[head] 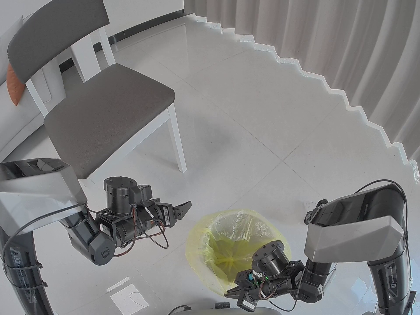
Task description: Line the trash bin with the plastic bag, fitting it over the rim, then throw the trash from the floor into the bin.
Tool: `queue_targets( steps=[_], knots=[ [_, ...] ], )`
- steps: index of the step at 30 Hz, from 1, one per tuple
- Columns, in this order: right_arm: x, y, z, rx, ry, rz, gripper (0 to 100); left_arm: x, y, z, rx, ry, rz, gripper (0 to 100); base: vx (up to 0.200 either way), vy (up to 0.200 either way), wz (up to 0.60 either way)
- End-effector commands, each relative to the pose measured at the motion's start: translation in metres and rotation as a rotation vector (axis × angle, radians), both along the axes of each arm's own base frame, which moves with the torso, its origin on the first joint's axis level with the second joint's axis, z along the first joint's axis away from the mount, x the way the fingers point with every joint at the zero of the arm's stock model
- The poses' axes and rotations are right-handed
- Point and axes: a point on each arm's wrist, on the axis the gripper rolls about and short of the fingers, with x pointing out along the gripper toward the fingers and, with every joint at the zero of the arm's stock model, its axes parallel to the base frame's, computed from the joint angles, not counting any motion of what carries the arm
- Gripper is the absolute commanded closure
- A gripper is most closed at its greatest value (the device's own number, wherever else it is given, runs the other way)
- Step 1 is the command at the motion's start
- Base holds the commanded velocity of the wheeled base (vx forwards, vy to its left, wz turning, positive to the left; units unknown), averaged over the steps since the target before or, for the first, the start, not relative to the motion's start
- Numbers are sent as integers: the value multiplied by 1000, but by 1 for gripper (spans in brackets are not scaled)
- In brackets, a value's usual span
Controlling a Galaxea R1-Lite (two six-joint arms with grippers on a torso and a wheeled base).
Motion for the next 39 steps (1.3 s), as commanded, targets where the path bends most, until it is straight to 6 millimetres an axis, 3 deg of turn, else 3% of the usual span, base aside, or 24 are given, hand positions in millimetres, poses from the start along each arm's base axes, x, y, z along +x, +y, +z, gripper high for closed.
queue_targets(
  steps=[1, 13, 14, 21, 32, 35, 39],
  knots=[
    [1, 2, -5, -12, 25, -9, 100, 0, 1, 0, 0, 0, 2, 0, 0, 0, 0],
    [9, 6, -5, -36, 61, -30, 100, 0, -1, 1, -7, -16, -4, 0, 0, 0, 0],
    [9, 6, -5, -36, 60, -28, 0, 0, -2, 2, -6, -19, -5, 0, 0, 0, 0],
    [5, 2, -4, -42, 58, -22, 0, -1, -2, 6, -10, -29, -3, 0, 0, 0, 0],
    [-20, -22, 48, 6, 9, -20, 0, -7, 1, 16, -16, -48, 6, 0, 0, 0, 0],
    [-21, -24, 56, 22, -4, -25, 0, -7, 2, 17, -17, -49, 6, 0, 0, 0, 0],
    [-5, -38, 61, 32, -27, -93, 0, -9, 2, 18, -18, -51, 6, 0, 0, 0, 0]
  ],
)
